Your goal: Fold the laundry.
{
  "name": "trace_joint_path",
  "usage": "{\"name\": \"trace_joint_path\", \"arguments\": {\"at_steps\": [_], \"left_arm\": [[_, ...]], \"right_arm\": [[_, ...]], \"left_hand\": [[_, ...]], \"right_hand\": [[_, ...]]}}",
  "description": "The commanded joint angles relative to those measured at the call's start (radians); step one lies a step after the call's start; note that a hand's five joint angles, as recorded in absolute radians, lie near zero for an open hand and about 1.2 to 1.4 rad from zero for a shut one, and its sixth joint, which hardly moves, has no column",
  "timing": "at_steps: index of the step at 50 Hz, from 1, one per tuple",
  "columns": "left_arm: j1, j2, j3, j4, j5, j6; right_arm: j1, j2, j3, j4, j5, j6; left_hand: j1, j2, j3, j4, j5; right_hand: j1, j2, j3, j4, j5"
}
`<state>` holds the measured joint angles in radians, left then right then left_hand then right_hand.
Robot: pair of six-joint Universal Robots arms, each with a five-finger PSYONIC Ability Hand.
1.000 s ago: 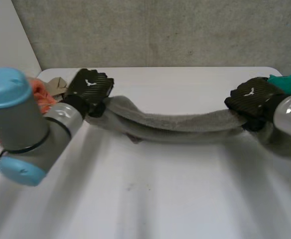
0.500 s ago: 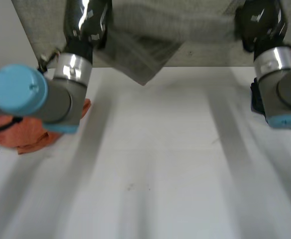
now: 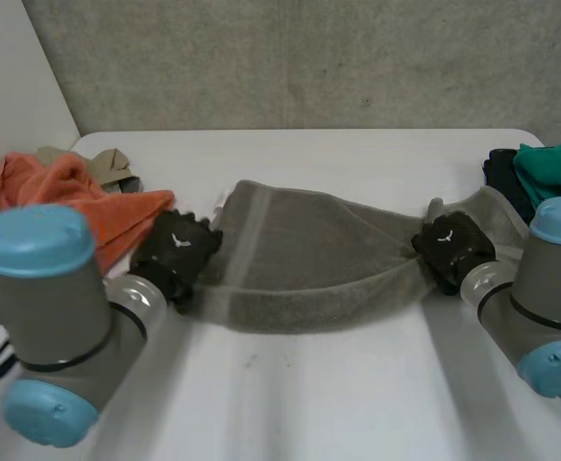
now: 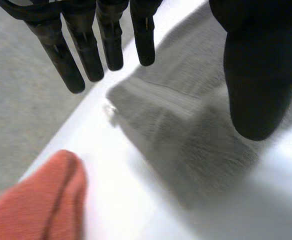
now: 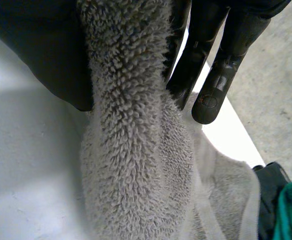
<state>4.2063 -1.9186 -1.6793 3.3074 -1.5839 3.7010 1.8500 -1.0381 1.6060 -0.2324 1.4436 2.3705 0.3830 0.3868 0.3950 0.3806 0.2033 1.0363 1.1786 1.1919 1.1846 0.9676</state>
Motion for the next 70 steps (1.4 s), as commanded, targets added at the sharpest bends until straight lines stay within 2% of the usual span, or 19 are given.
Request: {"name": "trace_joint_path", "arguments": {"at_steps": [1, 6, 10, 13, 19, 29, 37, 40, 44, 45, 47, 48, 49, 50, 52, 55, 60, 64, 70], "left_arm": [[0.009, 0.098, 0.065, -0.008, 0.002, -0.091], [0.015, 0.055, 0.157, -0.034, 0.068, -0.183], [0.031, -0.071, 0.239, -0.133, 0.114, -0.210], [0.031, -0.123, 0.279, -0.193, 0.107, -0.208], [0.024, -0.154, 0.305, -0.350, 0.038, -0.222], [0.011, -0.105, 0.242, -0.374, 0.010, -0.254], [0.021, -0.151, 0.220, -0.359, 0.005, -0.243], [0.026, -0.194, 0.234, -0.344, -0.007, -0.243], [0.026, -0.235, 0.250, -0.324, -0.018, -0.242], [0.026, -0.238, 0.254, -0.322, -0.018, -0.242], [0.024, -0.235, 0.256, -0.319, -0.018, -0.242], [0.021, -0.231, 0.260, -0.313, -0.019, -0.242], [0.020, -0.229, 0.262, -0.307, -0.019, -0.242], [0.018, -0.226, 0.262, -0.301, -0.019, -0.242], [0.018, -0.208, 0.262, -0.278, -0.021, -0.242], [0.023, -0.174, 0.253, -0.262, -0.022, -0.242], [0.029, -0.126, 0.233, -0.258, -0.022, -0.242], [0.047, -0.086, 0.213, -0.258, -0.019, -0.242], [0.074, -0.046, 0.204, -0.253, -0.018, -0.242]], "right_arm": [[0.001, -0.059, 0.055, -0.004, -0.009, 0.004], [0.008, -0.059, 0.069, -0.004, -0.009, 0.003], [0.006, -0.059, 0.072, -0.004, -0.009, 0.003], [0.002, -0.059, 0.075, -0.004, -0.011, 0.003], [0.000, -0.059, 0.077, -0.004, -0.011, 0.001], [-0.002, -0.053, 0.077, -0.005, -0.012, 0.003], [0.000, -0.054, 0.077, -0.005, -0.008, 0.004], [0.001, -0.056, 0.077, -0.004, -0.005, 0.004], [0.003, -0.060, 0.077, 0.010, -0.002, 0.007], [0.003, -0.062, 0.077, 0.021, -0.002, 0.006], [0.003, -0.066, 0.077, 0.054, -0.003, 0.007], [0.000, -0.075, 0.071, 0.106, -0.005, 0.009], [-0.002, -0.085, 0.065, 0.140, -0.006, 0.009], [-0.003, -0.095, 0.058, 0.177, -0.009, 0.009], [-0.008, -0.135, 0.036, 0.299, -0.037, 0.012], [-0.032, -0.166, -0.007, 0.416, -0.081, 0.019], [-0.187, -0.220, -0.095, 0.632, -0.202, 0.084], [-0.270, -0.234, -0.161, 0.709, -0.277, 0.139], [-0.367, -0.234, -0.196, 0.729, -0.322, 0.133]], "left_hand": [[-0.005, -0.009, -0.017, -0.003, 0.000], [0.045, 0.041, 0.033, 0.047, 0.050], [0.054, 0.050, 0.042, 0.056, 0.059], [0.106, 0.102, 0.094, 0.109, 0.111], [0.156, 0.153, 0.144, 0.159, 0.162], [0.153, 0.150, 0.141, 0.156, 0.159], [0.180, 0.176, 0.168, 0.182, 0.185], [0.326, 0.322, 0.314, 0.328, 0.331], [0.825, 0.821, 0.813, 0.827, 0.830], [1.011, 1.008, 0.999, 1.014, 1.017], [1.013, 1.009, 1.001, 1.016, 1.018], [1.013, 1.009, 1.001, 1.016, 1.018], [1.013, 1.009, 1.001, 1.016, 1.018], [1.013, 1.009, 1.001, 1.016, 1.018], [1.013, 1.009, 1.001, 1.016, 1.018], [1.013, 1.009, 1.001, 1.016, 1.018], [1.013, 1.009, 1.001, 1.016, 1.018], [1.013, 1.009, 1.001, 1.016, 1.018], [1.013, 1.009, 1.001, 1.016, 1.018]], "right_hand": [[0.360, 0.218, 0.204, 0.212, 0.254], [0.360, 0.218, 0.204, 0.212, 0.254], [0.360, 0.218, 0.204, 0.212, 0.254], [0.360, 0.218, 0.204, 0.212, 0.254], [0.360, 0.218, 0.204, 0.212, 0.254], [0.360, 0.218, 0.204, 0.212, 0.254], [0.360, 0.218, 0.204, 0.212, 0.254], [0.360, 0.218, 0.204, 0.212, 0.254], [0.360, 0.218, 0.204, 0.212, 0.254], [0.280, 0.137, 0.124, 0.131, 0.174], [-0.083, -0.226, -0.239, -0.232, -0.189], [-0.533, -0.675, -0.688, -0.681, -0.639], [-0.703, -0.845, -0.859, -0.851, -0.809], [-0.769, -0.911, -0.924, -0.917, -0.874], [-0.862, -1.004, -1.017, -1.010, -0.968], [-0.862, -1.004, -1.017, -1.010, -0.968], [-0.862, -1.004, -1.017, -1.010, -0.968], [-0.862, -1.004, -1.017, -1.010, -0.968], [-0.862, -1.004, -1.017, -1.010, -0.968]]}}
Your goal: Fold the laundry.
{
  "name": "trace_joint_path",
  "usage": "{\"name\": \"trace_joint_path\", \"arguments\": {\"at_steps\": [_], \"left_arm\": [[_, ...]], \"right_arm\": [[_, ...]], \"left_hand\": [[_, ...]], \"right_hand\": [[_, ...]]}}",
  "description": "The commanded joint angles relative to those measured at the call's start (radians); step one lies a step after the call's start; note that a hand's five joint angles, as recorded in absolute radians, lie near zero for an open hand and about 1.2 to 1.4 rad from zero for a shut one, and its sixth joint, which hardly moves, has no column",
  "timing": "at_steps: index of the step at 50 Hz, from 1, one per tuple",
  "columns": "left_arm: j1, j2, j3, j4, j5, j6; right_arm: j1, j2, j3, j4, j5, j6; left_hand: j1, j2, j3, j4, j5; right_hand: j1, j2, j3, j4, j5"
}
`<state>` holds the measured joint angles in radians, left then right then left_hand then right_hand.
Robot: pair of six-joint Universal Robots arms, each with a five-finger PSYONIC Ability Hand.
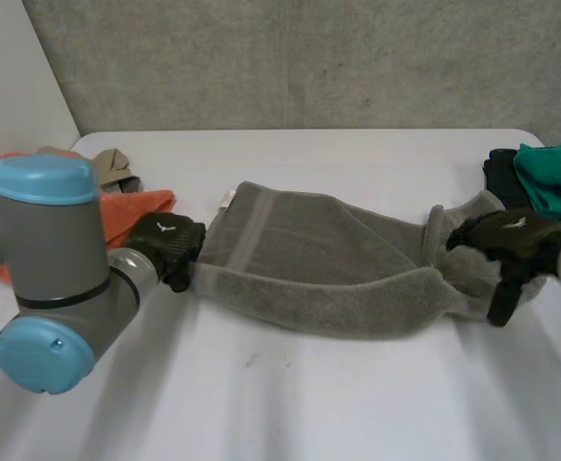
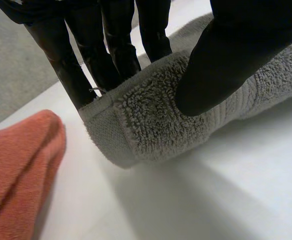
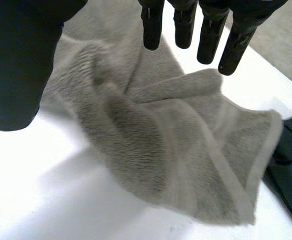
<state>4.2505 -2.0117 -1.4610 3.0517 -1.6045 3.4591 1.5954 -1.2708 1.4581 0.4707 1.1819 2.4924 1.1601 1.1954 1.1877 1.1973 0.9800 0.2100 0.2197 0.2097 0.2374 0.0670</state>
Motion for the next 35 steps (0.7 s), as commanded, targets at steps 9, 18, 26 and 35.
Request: {"name": "trace_joint_path", "arguments": {"at_steps": [9, 18, 26, 35], "left_arm": [[0.069, 0.085, -0.028, 0.010, 0.009, 0.000], [0.069, 0.087, -0.038, 0.016, 0.011, 0.000], [0.069, 0.088, -0.044, 0.015, 0.009, 0.011], [0.111, 0.146, -0.107, 0.022, 0.011, 0.075]], "right_arm": [[-0.141, 0.102, -0.053, 0.011, -0.084, -0.107], [-0.129, 0.235, -0.154, 0.019, -0.074, -0.181], [-0.038, 0.300, -0.314, 0.002, -0.084, -0.213], [0.028, 0.386, -0.406, 0.046, -0.082, -0.299]], "left_hand": [[0.236, 0.201, 0.209, 0.199, 0.242], [0.236, 0.201, 0.209, 0.199, 0.242], [0.236, 0.201, 0.209, 0.199, 0.242], [0.236, 0.201, 0.209, 0.199, 0.242]], "right_hand": [[-0.034, -0.044, -0.034, -0.062, -0.066], [0.028, 0.018, 0.028, 0.000, -0.004], [0.031, 0.021, 0.031, 0.003, -0.001], [0.174, 0.164, 0.175, 0.147, 0.143]]}}
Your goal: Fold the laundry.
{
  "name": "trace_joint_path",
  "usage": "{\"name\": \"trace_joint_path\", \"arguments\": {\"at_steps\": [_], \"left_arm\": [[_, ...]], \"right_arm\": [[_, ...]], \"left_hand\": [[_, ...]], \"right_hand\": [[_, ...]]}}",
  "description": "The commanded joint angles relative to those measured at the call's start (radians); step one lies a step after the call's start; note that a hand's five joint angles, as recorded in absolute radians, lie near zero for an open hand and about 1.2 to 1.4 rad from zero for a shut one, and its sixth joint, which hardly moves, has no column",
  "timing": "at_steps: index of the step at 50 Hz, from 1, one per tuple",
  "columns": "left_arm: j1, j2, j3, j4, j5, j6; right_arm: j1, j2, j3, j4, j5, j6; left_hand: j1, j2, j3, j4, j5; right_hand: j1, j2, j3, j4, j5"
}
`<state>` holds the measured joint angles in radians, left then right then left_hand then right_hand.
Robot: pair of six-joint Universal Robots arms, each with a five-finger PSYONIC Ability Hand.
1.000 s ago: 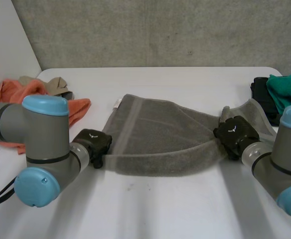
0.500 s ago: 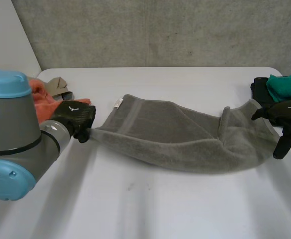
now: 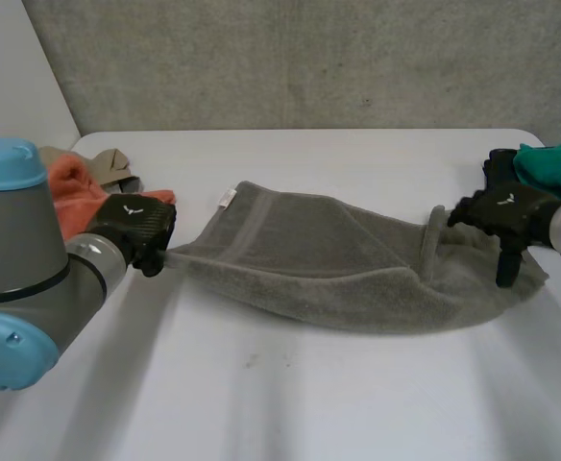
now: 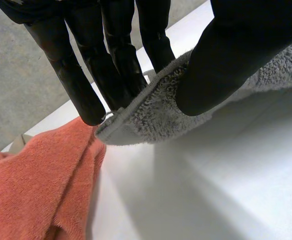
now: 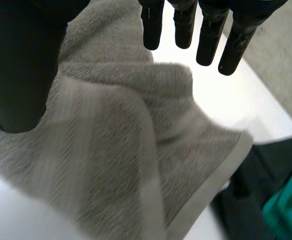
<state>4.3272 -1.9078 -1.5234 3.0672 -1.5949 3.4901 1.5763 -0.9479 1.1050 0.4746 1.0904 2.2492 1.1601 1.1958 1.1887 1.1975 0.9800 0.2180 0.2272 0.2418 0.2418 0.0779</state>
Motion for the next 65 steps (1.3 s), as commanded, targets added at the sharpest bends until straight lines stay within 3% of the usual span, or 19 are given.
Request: {"name": "trace_joint_path", "arguments": {"at_steps": [1, 12, 19, 27, 35, 39, 43, 50, 53, 56, 59, 62, 65], "left_arm": [[0.040, 0.050, -0.050, 0.011, 0.001, 0.046], [0.043, 0.052, -0.058, 0.036, 0.003, 0.047], [0.042, 0.052, -0.061, 0.045, 0.003, 0.046], [0.042, 0.053, -0.070, 0.047, 0.001, 0.047], [0.049, 0.134, -0.072, 0.036, 0.003, 0.049], [0.065, 0.210, -0.087, 0.025, 0.003, 0.050], [0.072, 0.318, -0.142, -0.014, 0.016, 0.069], [0.071, 0.357, -0.204, -0.036, 0.084, 0.115], [0.069, 0.326, -0.219, -0.028, 0.098, 0.116], [0.071, 0.153, -0.167, 0.008, 0.093, 0.124], [0.058, -0.024, 0.012, 0.059, 0.084, 0.161], [0.043, -0.104, 0.194, 0.100, 0.081, 0.202], [0.029, -0.146, 0.343, 0.184, 0.075, 0.230]], "right_arm": [[0.047, 0.066, -0.051, 0.061, 0.019, -0.060], [0.048, 0.020, 0.057, 0.067, 0.022, 0.036], [0.051, 0.032, 0.118, -0.019, 0.029, 0.036], [0.054, 0.035, 0.130, -0.116, 0.034, 0.043], [0.044, -0.159, 0.165, -0.071, 0.051, 0.029], [0.010, -0.354, 0.219, 0.114, 0.080, -0.060], [-0.048, -0.457, 0.272, 0.267, 0.103, -0.207], [-0.053, -0.503, 0.393, 0.300, 0.085, -0.266], [-0.050, -0.488, 0.427, 0.260, 0.095, -0.264], [-0.009, -0.344, 0.408, 0.144, 0.123, -0.246], [0.068, -0.244, 0.273, 0.027, 0.216, -0.165], [0.120, -0.207, 0.123, -0.101, 0.300, -0.074], [0.152, -0.183, 0.033, -0.232, 0.333, -0.022]], "left_hand": [[0.236, 0.200, 0.208, 0.199, 0.242], [0.236, 0.200, 0.208, 0.199, 0.242], [0.236, 0.200, 0.208, 0.199, 0.242], [0.236, 0.200, 0.208, 0.199, 0.242], [0.236, 0.200, 0.208, 0.199, 0.242], [0.236, 0.200, 0.208, 0.199, 0.242], [0.236, 0.200, 0.208, 0.199, 0.242], [0.236, 0.200, 0.208, 0.199, 0.242], [0.236, 0.200, 0.208, 0.199, 0.242], [0.236, 0.200, 0.208, 0.199, 0.242], [0.236, 0.200, 0.208, 0.199, 0.242], [0.236, 0.200, 0.208, 0.199, 0.242], [0.236, 0.200, 0.208, 0.199, 0.242]], "right_hand": [[0.198, 0.189, 0.175, 0.175, 0.164], [0.281, 0.272, 0.257, 0.257, 0.247], [0.301, 0.292, 0.278, 0.278, 0.267], [1.178, 1.168, 1.154, 1.154, 1.143], [1.178, 1.169, 1.154, 1.154, 1.144], [1.178, 1.169, 1.154, 1.154, 1.144], [1.178, 1.169, 1.154, 1.154, 1.144], [1.178, 1.169, 1.154, 1.154, 1.144], [1.178, 1.169, 1.154, 1.154, 1.144], [1.178, 1.169, 1.154, 1.154, 1.144], [1.178, 1.169, 1.154, 1.154, 1.144], [1.178, 1.169, 1.154, 1.154, 1.144], [1.178, 1.169, 1.154, 1.154, 1.144]]}}
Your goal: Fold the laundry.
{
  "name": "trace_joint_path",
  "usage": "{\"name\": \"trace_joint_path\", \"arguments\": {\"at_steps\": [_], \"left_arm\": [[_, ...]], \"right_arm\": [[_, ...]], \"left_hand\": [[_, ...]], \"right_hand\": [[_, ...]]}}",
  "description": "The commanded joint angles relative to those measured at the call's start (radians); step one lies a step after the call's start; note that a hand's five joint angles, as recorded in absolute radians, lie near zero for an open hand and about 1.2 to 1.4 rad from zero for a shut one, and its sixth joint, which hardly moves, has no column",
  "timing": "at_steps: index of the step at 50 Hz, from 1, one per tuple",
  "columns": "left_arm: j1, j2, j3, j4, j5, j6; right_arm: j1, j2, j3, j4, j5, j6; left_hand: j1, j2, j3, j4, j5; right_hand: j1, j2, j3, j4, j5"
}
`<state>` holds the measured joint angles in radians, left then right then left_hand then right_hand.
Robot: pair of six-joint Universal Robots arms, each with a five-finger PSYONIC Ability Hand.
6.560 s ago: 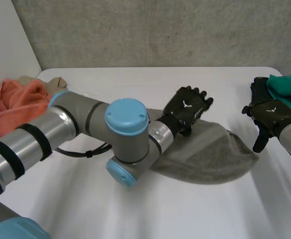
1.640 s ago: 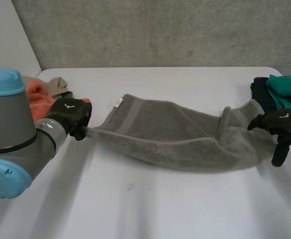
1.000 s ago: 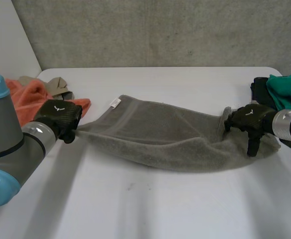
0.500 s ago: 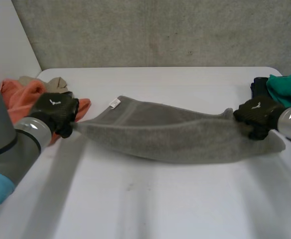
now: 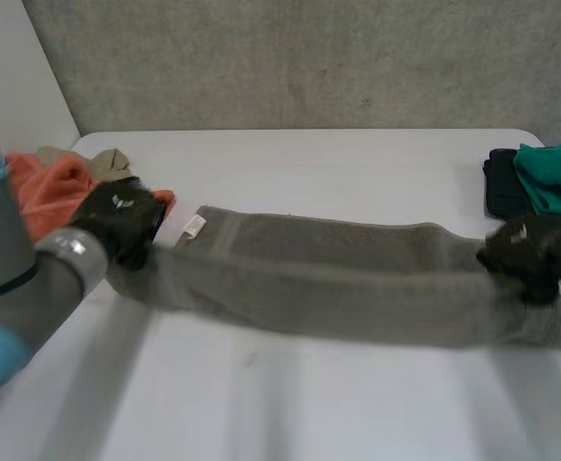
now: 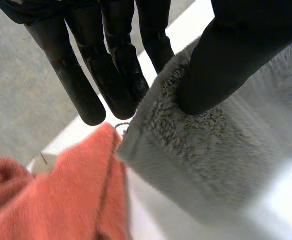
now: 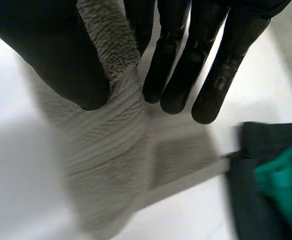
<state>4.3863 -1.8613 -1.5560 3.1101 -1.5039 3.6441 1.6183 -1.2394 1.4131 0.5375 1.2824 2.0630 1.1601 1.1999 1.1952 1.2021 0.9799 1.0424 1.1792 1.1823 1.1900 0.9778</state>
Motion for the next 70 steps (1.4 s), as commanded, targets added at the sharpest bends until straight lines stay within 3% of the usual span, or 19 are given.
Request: {"name": "trace_joint_path", "arguments": {"at_steps": [1, 3, 4, 5, 8, 12, 23, 30, 38, 41, 45, 55, 64, 70], "left_arm": [[-0.031, -0.206, 0.457, 0.230, -0.016, 0.091], [-0.031, -0.216, 0.520, 0.341, -0.015, 0.103], [-0.031, -0.216, 0.543, 0.404, -0.015, 0.103], [-0.027, -0.213, 0.577, 0.533, -0.024, 0.097], [-0.031, -0.207, 0.594, 0.745, -0.024, 0.097], [-0.034, -0.207, 0.571, 0.796, -0.026, 0.094], [-0.007, -0.190, 0.251, 0.745, -0.022, -0.001], [-0.014, -0.202, 0.045, 0.740, -0.018, -0.033], [-0.016, -0.142, -0.137, 0.728, -0.013, -0.027], [-0.010, -0.089, -0.193, 0.713, -0.013, -0.027], [-0.005, -0.047, -0.231, 0.687, -0.010, -0.029], [-0.005, 0.005, -0.242, 0.630, -0.009, -0.032], [-0.005, 0.010, -0.239, 0.628, -0.010, -0.032], [-0.007, 0.008, -0.237, 0.628, -0.009, -0.032]], "right_arm": [[0.124, 0.115, -0.322, -0.411, 0.146, 0.198], [0.133, 0.112, -0.353, -0.549, 0.149, 0.239], [0.137, 0.103, -0.358, -0.697, 0.150, 0.284], [0.140, 0.097, -0.355, -0.770, 0.153, 0.307], [0.140, 0.058, -0.317, -1.020, 0.161, 0.383], [0.143, 0.034, -0.261, -1.133, 0.160, 0.410], [0.178, 0.055, -0.057, -1.036, 0.132, 0.411], [0.176, 0.147, 0.127, -0.993, 0.100, 0.408], [0.163, 0.126, 0.260, -0.719, 0.091, 0.364], [0.160, 0.052, 0.286, -0.541, 0.081, 0.319], [0.143, -0.017, 0.270, -0.410, 0.046, 0.282], [0.077, -0.049, 0.087, -0.335, -0.008, 0.292], [0.080, 0.142, -0.091, -0.079, -0.002, 0.209], [0.086, 0.195, -0.114, -0.140, 0.000, 0.174]], "left_hand": [[0.236, 0.196, 0.201, 0.194, 0.242], [0.236, 0.196, 0.201, 0.194, 0.242], [0.236, 0.196, 0.201, 0.194, 0.242], [0.236, 0.196, 0.201, 0.194, 0.242], [0.236, 0.196, 0.201, 0.194, 0.242], [0.236, 0.196, 0.201, 0.194, 0.242], [0.236, 0.196, 0.201, 0.194, 0.242], [0.236, 0.196, 0.201, 0.194, 0.242], [0.236, 0.196, 0.201, 0.194, 0.242], [0.236, 0.196, 0.201, 0.194, 0.242], [0.236, 0.196, 0.201, 0.194, 0.242], [0.236, 0.196, 0.201, 0.194, 0.242], [0.236, 0.196, 0.201, 0.194, 0.242], [0.236, 0.196, 0.201, 0.194, 0.242]], "right_hand": [[0.354, 0.217, 0.214, 0.206, 0.244], [0.354, 0.217, 0.214, 0.206, 0.244], [0.354, 0.217, 0.214, 0.206, 0.244], [0.354, 0.217, 0.214, 0.206, 0.244], [0.354, 0.217, 0.214, 0.206, 0.244], [0.354, 0.217, 0.214, 0.206, 0.244], [0.354, 0.217, 0.214, 0.206, 0.244], [0.354, 0.217, 0.214, 0.206, 0.244], [0.354, 0.217, 0.214, 0.206, 0.244], [0.191, 0.054, 0.051, 0.044, 0.081], [-0.366, -0.503, -0.506, -0.514, -0.476], [-0.634, -0.771, -0.774, -0.782, -0.744], [-0.658, -0.795, -0.798, -0.806, -0.768], [-0.658, -0.795, -0.798, -0.806, -0.768]]}}
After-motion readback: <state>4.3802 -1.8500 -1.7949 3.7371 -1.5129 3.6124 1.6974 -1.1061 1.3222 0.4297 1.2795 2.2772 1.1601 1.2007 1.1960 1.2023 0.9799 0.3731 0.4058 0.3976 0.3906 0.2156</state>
